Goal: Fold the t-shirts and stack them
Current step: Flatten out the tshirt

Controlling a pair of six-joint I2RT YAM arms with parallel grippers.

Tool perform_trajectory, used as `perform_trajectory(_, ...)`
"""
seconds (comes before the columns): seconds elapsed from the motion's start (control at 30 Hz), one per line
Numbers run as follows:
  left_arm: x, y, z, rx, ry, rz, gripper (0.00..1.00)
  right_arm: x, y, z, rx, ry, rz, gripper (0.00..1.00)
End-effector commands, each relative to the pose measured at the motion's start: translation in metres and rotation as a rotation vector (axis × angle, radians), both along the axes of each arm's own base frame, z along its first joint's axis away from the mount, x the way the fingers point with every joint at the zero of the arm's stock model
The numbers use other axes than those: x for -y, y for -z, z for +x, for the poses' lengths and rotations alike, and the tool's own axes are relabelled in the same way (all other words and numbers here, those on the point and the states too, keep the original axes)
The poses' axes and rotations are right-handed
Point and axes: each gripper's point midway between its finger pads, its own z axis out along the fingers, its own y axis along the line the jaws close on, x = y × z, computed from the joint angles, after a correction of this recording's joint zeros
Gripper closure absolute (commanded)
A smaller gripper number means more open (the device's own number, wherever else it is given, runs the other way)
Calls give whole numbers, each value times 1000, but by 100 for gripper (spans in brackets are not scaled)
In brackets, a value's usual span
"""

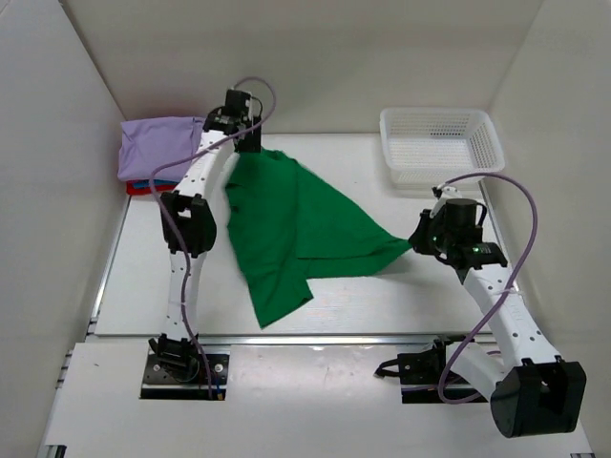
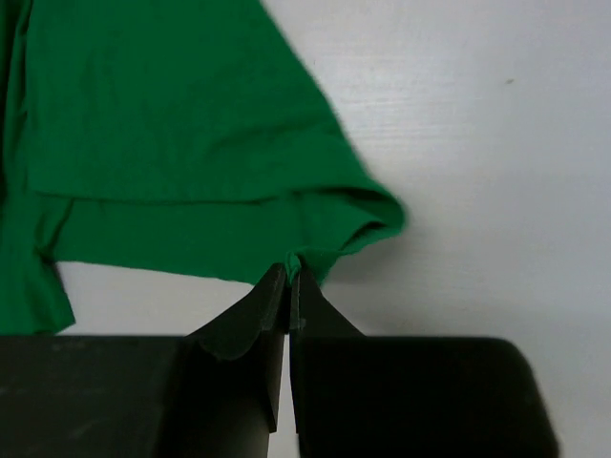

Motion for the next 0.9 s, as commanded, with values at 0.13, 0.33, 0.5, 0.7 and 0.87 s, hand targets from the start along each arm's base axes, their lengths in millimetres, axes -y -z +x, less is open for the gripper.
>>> perform_trajectory(0.13,-13,-66,-124,-169,38,-97,22,-13,24,10,32,-10,21,99)
perform_trajectory(0.33,8,17,-284,-388,142,-151,25,-11,48,13,-4,-18,-3,100)
perform_trajectory(0.5,24,67,-365,-428,133,-215,22,-12,56,16,-18,-28,-24,100)
perform_trajectory(0.7,35,94,-381,-380,43,-352,7,-19,62,13,-27,-44,-4,100)
perform_trajectory(0.87,47,117,-385,-417,21,-398,14,-23,68,10,-35,-48,7,100)
